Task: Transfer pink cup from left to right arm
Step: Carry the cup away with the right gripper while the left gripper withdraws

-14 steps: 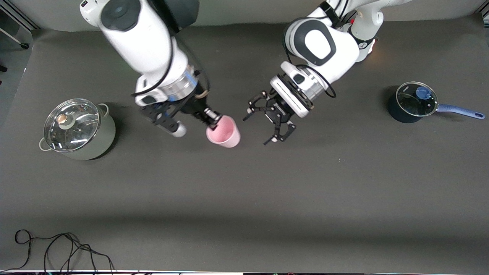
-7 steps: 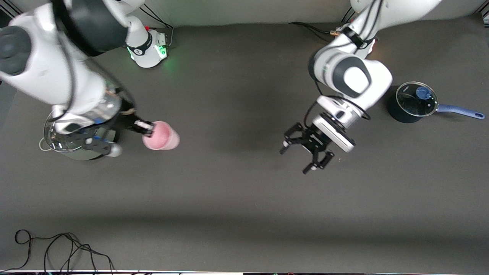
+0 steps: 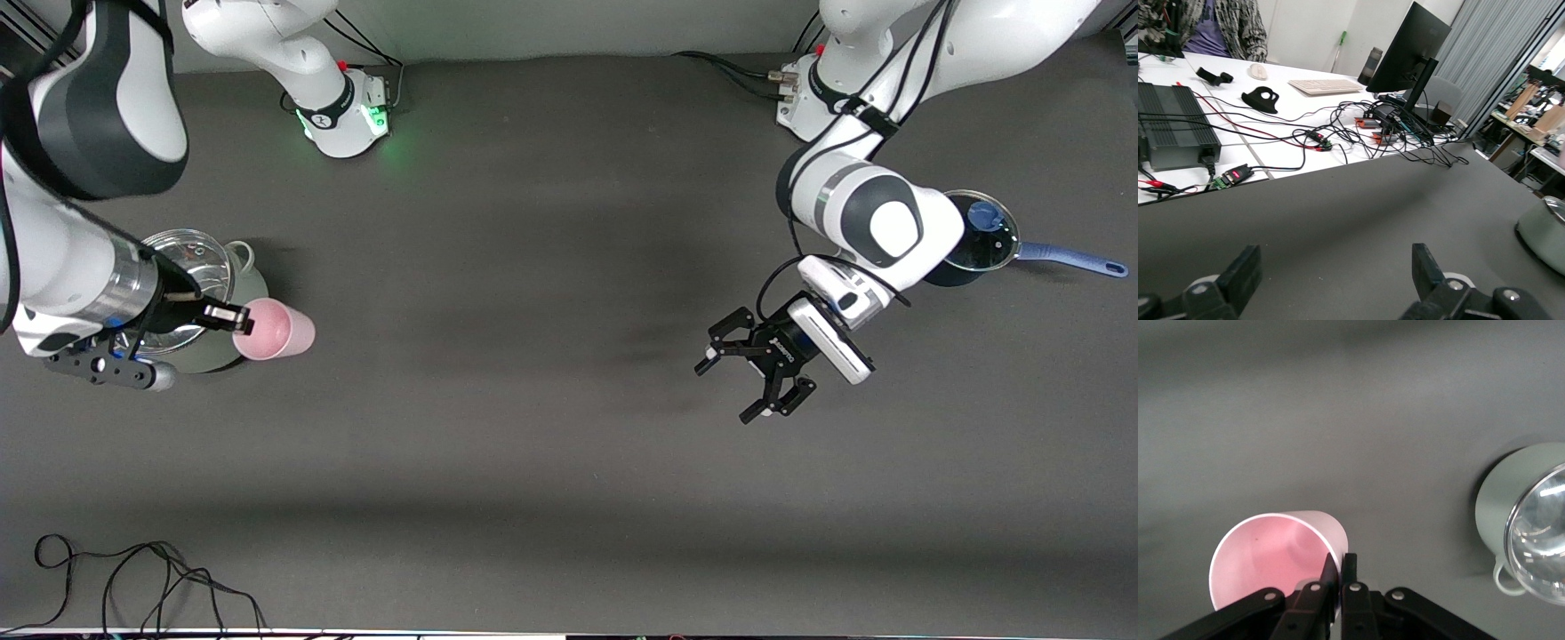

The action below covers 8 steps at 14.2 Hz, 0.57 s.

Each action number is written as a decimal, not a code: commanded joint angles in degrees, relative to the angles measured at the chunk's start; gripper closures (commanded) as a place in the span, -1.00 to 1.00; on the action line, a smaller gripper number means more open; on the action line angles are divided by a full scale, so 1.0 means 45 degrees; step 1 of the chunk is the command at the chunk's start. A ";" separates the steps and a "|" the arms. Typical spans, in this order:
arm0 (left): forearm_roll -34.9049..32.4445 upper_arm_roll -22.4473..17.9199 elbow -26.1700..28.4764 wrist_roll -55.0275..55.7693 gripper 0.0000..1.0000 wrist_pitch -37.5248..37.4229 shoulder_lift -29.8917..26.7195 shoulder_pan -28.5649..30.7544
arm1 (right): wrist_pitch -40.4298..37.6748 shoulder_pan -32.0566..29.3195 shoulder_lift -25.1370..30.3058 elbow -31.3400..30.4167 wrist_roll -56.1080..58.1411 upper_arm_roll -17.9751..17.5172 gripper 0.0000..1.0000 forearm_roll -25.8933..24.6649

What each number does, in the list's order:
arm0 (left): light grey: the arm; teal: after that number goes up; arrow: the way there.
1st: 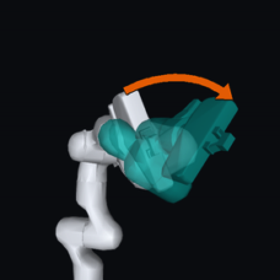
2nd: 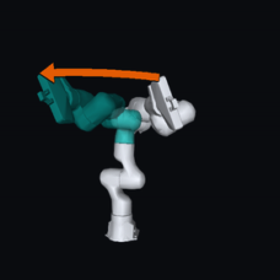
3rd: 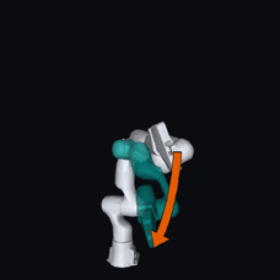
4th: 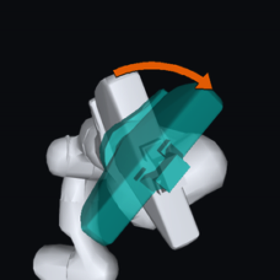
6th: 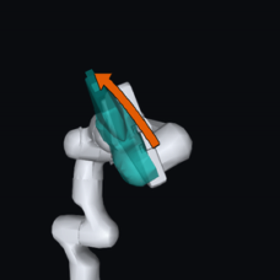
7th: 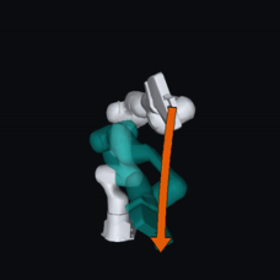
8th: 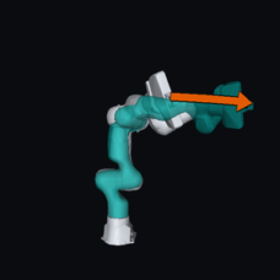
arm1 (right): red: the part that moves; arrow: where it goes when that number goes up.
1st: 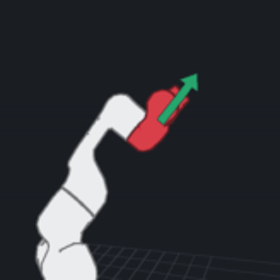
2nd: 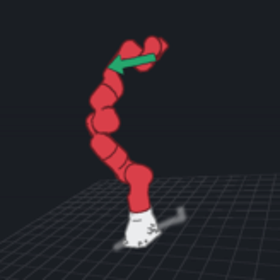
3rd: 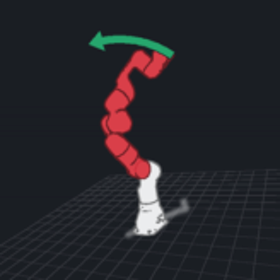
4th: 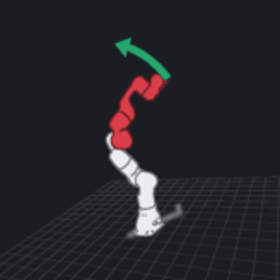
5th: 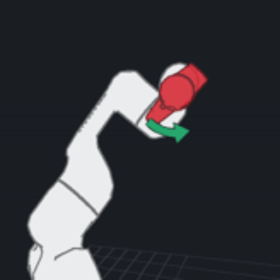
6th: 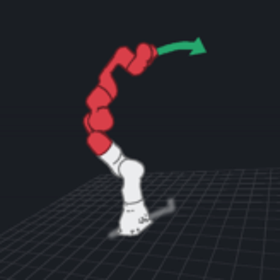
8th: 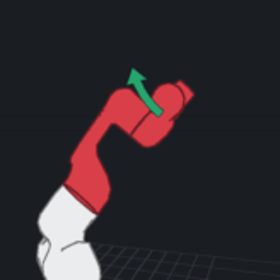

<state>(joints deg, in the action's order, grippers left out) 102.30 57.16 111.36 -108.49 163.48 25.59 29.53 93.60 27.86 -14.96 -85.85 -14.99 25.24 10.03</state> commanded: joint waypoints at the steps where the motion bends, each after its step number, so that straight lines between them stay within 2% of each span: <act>1: -0.1768 0.0149 0.0410 0.2086 -1.00 -0.1089 -0.0297 0.0546 | 0.2627 0.0234 0.1134 -0.3217 0.0595 0.0134 1.00 0.0017; 2: -0.3130 0.0110 0.0449 0.3411 -1.00 -0.1946 -0.0297 0.0780 | 0.3662 0.0253 0.1195 -0.4078 0.0596 0.0153 1.00 -0.0003; 6: -1.0295 0.0109 0.0023 1.1083 -1.00 -0.5324 -0.0648 0.2243 | 0.6909 0.0292 0.0961 -0.6446 0.1179 0.0153 1.00 -0.0003; 8: -1.2587 0.0109 -0.0446 1.3744 -1.00 -0.7140 -0.0998 0.2791 | 0.8120 0.0273 0.0806 -0.7383 0.1434 0.0154 1.00 -0.0003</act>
<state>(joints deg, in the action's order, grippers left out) 52.96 57.20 110.17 -58.05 137.86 24.68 39.52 125.14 28.45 -13.17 -113.81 -10.75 25.56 10.03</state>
